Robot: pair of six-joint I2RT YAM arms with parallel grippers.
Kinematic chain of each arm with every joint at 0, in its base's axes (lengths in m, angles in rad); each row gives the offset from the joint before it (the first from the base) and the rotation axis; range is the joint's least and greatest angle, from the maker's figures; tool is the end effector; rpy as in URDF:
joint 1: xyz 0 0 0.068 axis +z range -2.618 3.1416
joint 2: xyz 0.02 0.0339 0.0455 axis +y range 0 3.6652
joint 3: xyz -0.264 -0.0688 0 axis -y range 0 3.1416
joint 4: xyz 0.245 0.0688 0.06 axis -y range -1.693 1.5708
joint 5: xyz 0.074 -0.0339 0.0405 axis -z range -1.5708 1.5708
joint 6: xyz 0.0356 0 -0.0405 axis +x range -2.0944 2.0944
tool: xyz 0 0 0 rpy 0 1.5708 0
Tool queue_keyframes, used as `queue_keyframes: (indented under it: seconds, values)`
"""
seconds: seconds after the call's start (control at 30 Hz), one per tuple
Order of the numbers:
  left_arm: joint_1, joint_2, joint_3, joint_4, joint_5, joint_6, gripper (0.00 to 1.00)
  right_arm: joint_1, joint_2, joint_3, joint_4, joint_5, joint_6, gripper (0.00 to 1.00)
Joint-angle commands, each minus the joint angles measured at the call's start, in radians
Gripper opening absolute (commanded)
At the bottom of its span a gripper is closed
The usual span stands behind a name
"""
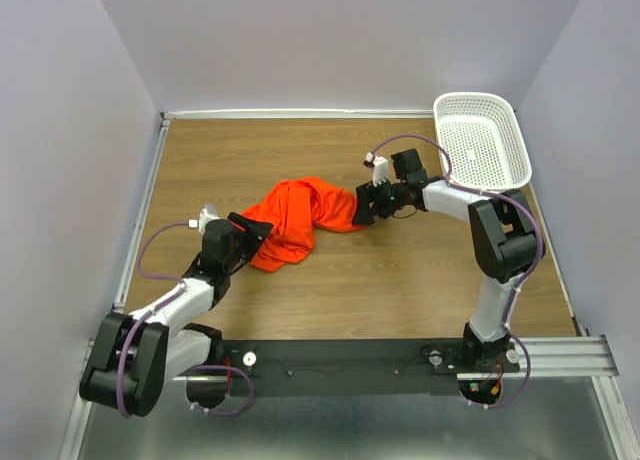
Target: Fold and stack the t-shirts
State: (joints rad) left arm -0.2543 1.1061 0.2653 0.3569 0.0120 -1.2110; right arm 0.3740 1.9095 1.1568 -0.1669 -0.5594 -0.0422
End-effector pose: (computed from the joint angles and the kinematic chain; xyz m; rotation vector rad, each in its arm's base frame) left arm 0.2000 -0.0524 0.1560 -0.9986 1.9431 -0.8925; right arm 0.3568 0.1603 0.1560 -0.7436 2.3640 0.8363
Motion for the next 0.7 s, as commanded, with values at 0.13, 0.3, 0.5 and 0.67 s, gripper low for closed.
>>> queue_keyframes:
  seconds: [0.13,0.3,0.5,0.67]
  values:
    - [0.007,-0.104,-0.031,-0.033,0.019,0.068,0.64,0.008,0.000,0.018,-0.014,0.000,-0.022,0.86]
    - [0.007,-0.105,-0.048,0.027,0.026,0.087,0.64,0.008,-0.033,0.009,-0.020,-0.023,-0.065,0.87]
    - [0.007,-0.046,-0.015,0.021,0.049,0.090,0.64,0.006,-0.036,0.006,-0.023,-0.019,-0.076,0.87]
    - [0.007,0.017,0.003,0.028,0.031,0.071,0.65,0.008,-0.030,0.011,-0.026,-0.030,-0.074,0.87]
